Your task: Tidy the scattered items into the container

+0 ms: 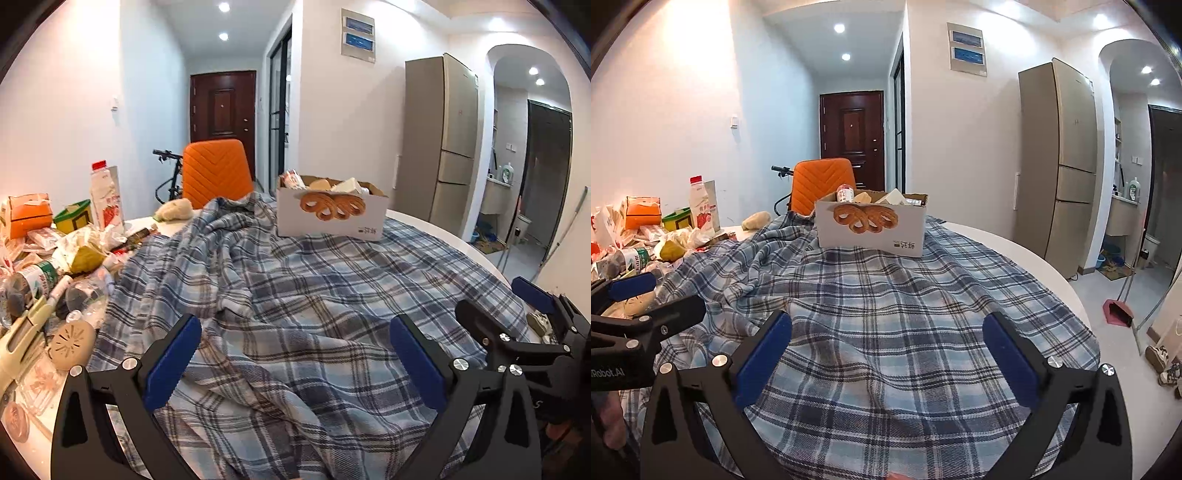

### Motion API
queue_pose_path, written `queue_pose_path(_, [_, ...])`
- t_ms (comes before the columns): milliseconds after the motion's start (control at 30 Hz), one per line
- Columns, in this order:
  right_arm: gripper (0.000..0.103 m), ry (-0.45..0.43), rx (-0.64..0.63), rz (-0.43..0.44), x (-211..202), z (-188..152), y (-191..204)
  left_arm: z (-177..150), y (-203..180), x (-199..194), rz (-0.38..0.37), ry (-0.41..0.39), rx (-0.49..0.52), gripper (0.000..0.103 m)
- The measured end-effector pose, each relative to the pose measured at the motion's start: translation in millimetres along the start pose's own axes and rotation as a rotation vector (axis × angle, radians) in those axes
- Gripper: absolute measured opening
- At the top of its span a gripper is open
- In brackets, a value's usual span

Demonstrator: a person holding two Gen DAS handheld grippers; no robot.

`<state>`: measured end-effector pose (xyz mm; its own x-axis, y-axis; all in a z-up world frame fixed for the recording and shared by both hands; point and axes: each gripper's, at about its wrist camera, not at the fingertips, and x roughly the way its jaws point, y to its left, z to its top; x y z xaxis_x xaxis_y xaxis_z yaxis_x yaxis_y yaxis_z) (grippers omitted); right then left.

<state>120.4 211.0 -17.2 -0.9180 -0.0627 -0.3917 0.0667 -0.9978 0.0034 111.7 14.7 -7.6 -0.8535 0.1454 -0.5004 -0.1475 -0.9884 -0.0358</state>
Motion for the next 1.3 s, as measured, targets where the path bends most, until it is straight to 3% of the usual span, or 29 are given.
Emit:
queue_pose_path(767, [0.103,0.025,-0.022,-0.063,2,-7,-2,-9,-5,12,-0.029,0.070,0.012,0.103])
queue_pose_path(1300, [0.103,0.055,0.017,-0.051,6,-8,-10,-11,-2,15,-0.029,0.085,-0.001,0.103])
